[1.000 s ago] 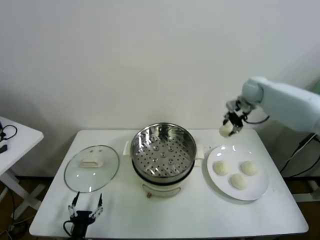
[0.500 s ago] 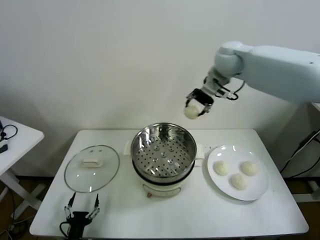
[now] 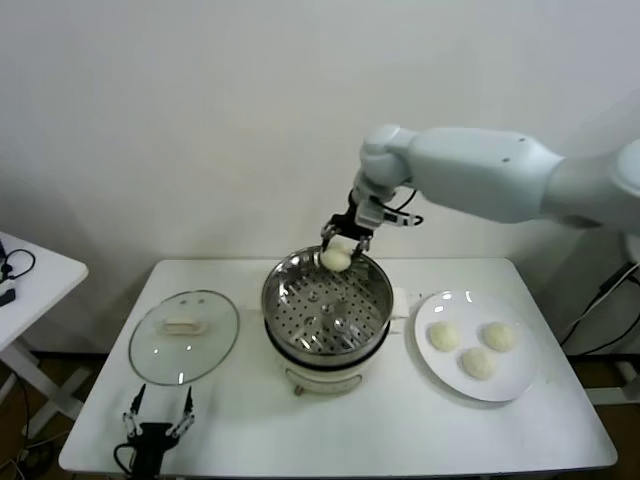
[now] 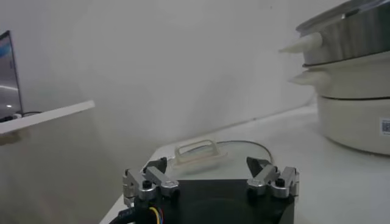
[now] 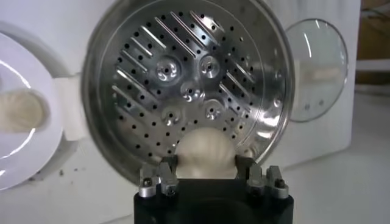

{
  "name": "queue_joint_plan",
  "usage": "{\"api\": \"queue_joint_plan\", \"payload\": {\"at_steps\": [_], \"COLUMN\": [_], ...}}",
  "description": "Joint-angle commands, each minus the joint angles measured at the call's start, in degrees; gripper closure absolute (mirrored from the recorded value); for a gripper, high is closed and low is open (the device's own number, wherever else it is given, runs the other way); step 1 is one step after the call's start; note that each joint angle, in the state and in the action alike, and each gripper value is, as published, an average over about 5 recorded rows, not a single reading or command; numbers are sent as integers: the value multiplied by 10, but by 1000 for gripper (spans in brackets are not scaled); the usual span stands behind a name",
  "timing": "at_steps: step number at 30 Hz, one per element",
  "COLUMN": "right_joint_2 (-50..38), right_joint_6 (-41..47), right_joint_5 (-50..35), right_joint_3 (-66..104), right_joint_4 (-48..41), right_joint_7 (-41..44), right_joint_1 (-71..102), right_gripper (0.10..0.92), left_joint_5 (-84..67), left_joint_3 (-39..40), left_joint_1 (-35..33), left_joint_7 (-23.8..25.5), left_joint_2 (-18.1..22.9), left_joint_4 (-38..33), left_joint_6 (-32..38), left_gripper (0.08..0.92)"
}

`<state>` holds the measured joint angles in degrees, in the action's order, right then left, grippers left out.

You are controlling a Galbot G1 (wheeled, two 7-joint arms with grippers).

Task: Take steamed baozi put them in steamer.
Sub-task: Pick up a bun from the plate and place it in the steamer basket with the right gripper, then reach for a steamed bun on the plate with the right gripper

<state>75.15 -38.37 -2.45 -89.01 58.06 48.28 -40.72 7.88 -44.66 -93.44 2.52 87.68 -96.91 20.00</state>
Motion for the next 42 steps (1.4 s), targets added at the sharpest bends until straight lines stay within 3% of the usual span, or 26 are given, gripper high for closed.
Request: {"api": "queue_joint_plan", "payload": {"at_steps": [1, 22, 32, 37, 42], "right_joint_2": [68, 101, 82, 25, -76], "right_joint_6": [-49, -84, -91, -37, 130], "right_joint_5": [3, 20, -31, -147, -355], "right_joint_3": [0, -8, -4, -75, -224], "right_joint_4": [-114, -178, -156, -89, 21], "right_joint_7": [-7, 37, 43, 86, 147], "right_joint_1": [73, 87, 51, -43, -169], "right_gripper": [380, 371, 210, 203, 202], "left_joint_5": [0, 3, 4, 5, 7], "left_joint_3": [-1, -2, -4, -4, -3], "left_joint_1": [2, 8, 8, 5, 4], "left_joint_7": [0, -1, -1, -1, -1], "left_joint_2": [1, 1, 1, 2, 1], "left_joint_4": [5, 14, 12, 6, 1], "left_joint_6": [2, 8, 9, 8, 6], "left_gripper": [177, 177, 177, 177, 177]}}
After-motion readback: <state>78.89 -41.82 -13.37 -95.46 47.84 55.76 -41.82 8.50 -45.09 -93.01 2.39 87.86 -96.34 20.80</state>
